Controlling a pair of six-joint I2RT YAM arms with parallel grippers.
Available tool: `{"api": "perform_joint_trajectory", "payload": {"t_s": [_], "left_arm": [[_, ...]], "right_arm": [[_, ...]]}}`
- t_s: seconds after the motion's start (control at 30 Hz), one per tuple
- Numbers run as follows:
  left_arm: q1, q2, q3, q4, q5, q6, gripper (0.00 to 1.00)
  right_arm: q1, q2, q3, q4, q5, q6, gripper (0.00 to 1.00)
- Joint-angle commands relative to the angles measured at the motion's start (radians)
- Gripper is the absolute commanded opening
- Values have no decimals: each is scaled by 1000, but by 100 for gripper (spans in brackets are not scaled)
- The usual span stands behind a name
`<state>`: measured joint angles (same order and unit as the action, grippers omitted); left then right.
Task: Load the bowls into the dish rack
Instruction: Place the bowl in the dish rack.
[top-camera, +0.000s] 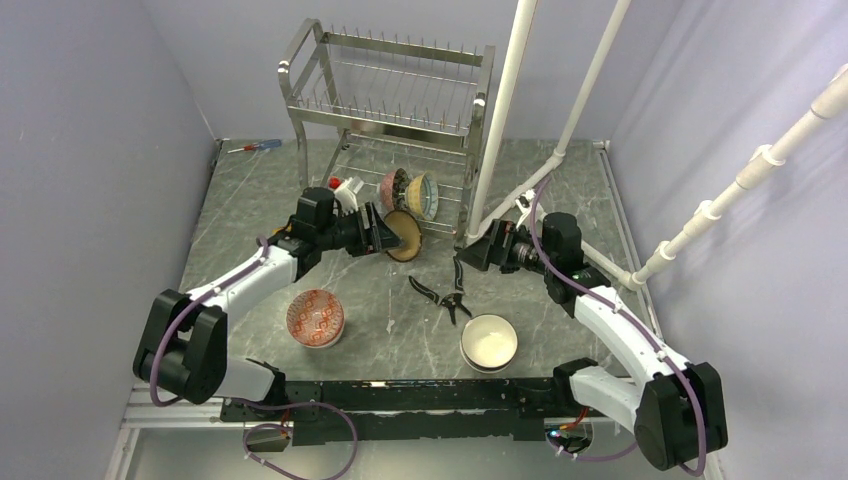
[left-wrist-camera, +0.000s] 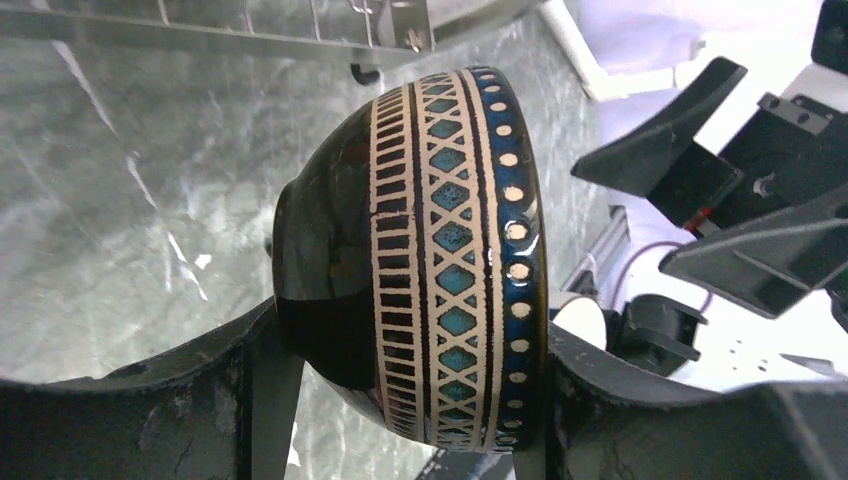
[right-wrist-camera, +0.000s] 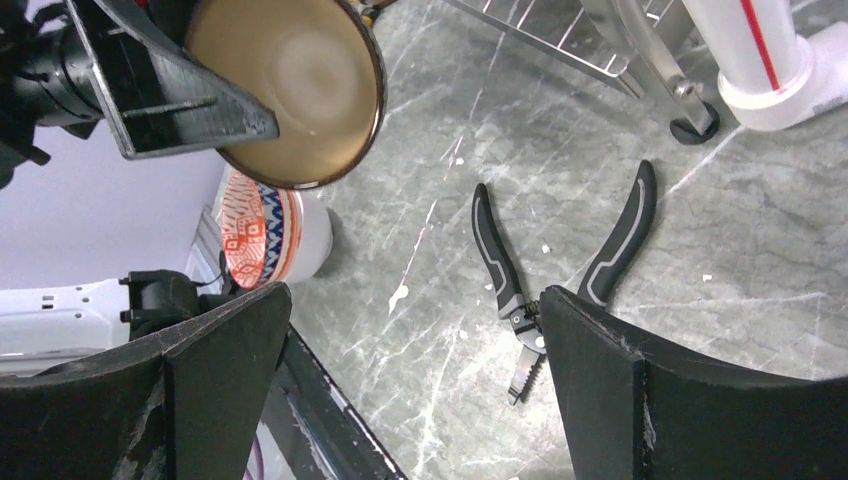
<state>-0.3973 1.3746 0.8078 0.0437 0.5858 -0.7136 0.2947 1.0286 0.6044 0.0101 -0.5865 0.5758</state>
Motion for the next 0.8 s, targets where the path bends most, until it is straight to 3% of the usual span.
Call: {"api": "perform_joint_trajectory", "payload": {"t_s": [0.0,0.17,0.37,0.77], "left_arm": [[-29,19,88,-22,-103,140,37],[-102,24,94,69,-255,220,36],[-124,72,115,205,-314,213,34],[-198,242,268,317,-472,256,32]], "right_arm": [[-11,-15,-15,58,-36,19,100],[-12,-14,-11,48,-32,8,100],[-12,-36,-13,16,-11,-4,100],[-12,-131,-10,-96,53,-41,100]]}}
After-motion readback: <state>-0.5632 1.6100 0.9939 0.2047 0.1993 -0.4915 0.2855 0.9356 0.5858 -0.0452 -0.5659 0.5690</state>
